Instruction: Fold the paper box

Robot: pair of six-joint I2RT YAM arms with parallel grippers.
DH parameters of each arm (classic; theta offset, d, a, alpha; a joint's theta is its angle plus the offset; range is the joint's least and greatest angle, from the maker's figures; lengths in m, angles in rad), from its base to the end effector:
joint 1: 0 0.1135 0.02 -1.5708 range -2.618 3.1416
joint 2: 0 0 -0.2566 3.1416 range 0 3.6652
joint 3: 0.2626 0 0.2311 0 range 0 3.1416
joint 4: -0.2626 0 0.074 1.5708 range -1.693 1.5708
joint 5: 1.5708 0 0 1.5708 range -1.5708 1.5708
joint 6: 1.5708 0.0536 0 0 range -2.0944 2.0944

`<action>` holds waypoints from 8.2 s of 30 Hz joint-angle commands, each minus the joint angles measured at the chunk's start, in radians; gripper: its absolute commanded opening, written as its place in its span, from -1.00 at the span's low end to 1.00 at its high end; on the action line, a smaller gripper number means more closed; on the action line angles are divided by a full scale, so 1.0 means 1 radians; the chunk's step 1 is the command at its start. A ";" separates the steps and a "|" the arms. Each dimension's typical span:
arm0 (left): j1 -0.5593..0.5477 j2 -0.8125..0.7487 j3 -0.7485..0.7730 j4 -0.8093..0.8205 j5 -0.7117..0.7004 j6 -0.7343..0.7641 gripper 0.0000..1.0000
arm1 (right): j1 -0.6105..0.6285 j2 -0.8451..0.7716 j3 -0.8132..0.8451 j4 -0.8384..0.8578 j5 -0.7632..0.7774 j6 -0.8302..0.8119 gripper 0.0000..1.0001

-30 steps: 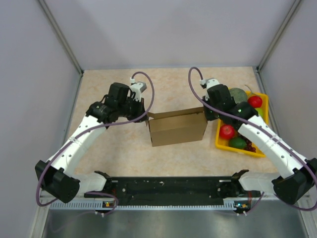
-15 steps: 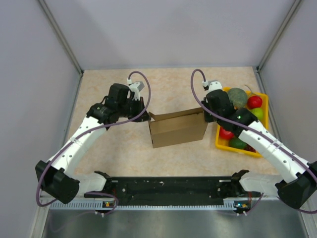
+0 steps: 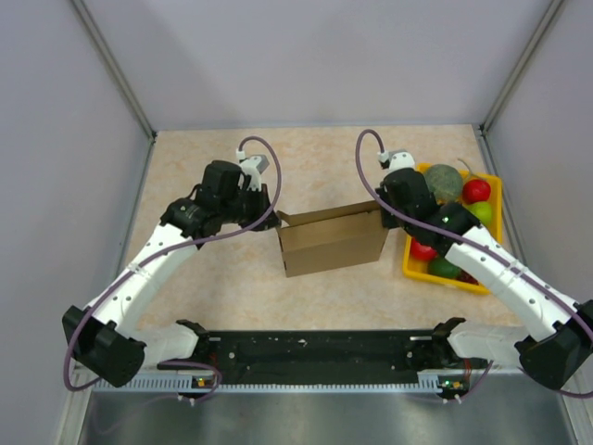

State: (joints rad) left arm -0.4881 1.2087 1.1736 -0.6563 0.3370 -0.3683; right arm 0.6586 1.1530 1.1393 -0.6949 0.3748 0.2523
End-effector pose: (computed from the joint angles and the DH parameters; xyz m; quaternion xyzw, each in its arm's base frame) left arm 0.2127 -0.1330 0.3261 0.1247 0.8862 -0.3123 0.3187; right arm 0.1970 0.1276 0.3243 -0.1038 0.8900 0.0286 0.4432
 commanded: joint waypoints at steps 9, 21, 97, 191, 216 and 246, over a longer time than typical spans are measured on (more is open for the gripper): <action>-0.047 -0.083 -0.078 0.017 -0.147 -0.158 -1.00 | 0.050 0.059 0.007 0.011 -0.106 0.076 -0.97; -0.164 -0.074 -0.058 -0.049 -0.383 -0.181 -1.00 | 0.055 0.054 -0.003 0.011 -0.094 0.102 -0.99; -0.170 -0.123 -0.150 0.003 -0.302 -0.141 -1.00 | 0.056 -0.195 0.031 0.127 -0.423 -0.402 0.98; -0.245 -0.262 -0.389 0.136 -0.434 -0.308 -1.00 | 0.303 0.312 0.070 0.253 -0.493 -0.921 0.19; 0.175 -0.382 -0.224 0.073 0.084 -0.271 0.92 | 0.311 0.235 -0.133 0.459 -0.438 -0.920 0.18; 0.175 -0.118 -0.500 0.558 0.200 -0.291 -0.02 | 0.352 0.054 -0.106 0.496 -0.197 -0.584 0.81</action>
State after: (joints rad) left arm -0.3111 1.0817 0.7212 -0.0490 0.5568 -0.7082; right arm 1.0142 1.3285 0.9745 -0.1078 0.0753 -0.5171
